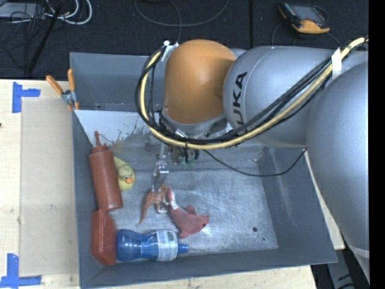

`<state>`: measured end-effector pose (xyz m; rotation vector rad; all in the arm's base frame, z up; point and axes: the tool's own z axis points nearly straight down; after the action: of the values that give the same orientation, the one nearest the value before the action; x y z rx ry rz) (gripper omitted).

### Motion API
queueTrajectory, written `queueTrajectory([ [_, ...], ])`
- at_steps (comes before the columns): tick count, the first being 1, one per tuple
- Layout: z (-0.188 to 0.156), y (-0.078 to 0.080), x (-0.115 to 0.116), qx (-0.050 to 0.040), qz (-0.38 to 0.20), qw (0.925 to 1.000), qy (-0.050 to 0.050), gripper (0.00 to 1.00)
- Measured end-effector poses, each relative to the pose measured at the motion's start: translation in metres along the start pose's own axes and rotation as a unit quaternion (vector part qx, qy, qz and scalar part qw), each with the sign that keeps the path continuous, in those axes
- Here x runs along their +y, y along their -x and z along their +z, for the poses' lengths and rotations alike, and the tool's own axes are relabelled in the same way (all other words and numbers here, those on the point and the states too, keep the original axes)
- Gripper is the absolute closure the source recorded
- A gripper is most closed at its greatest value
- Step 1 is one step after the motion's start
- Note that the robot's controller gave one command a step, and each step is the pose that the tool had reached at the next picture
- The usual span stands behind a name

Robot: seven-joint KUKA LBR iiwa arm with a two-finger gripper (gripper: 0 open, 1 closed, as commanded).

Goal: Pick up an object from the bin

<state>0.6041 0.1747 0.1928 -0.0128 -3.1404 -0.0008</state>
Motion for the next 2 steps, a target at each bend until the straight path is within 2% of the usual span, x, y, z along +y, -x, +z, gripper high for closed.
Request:
queueTrajectory([
  [1, 0.0, 0.0, 0.0, 0.0, 0.0, 1.0, 0.0, 0.0],
  [2, 0.018, -0.001, -0.006, -0.0041, -0.042, 0.9991, 0.001, 0.0],
])
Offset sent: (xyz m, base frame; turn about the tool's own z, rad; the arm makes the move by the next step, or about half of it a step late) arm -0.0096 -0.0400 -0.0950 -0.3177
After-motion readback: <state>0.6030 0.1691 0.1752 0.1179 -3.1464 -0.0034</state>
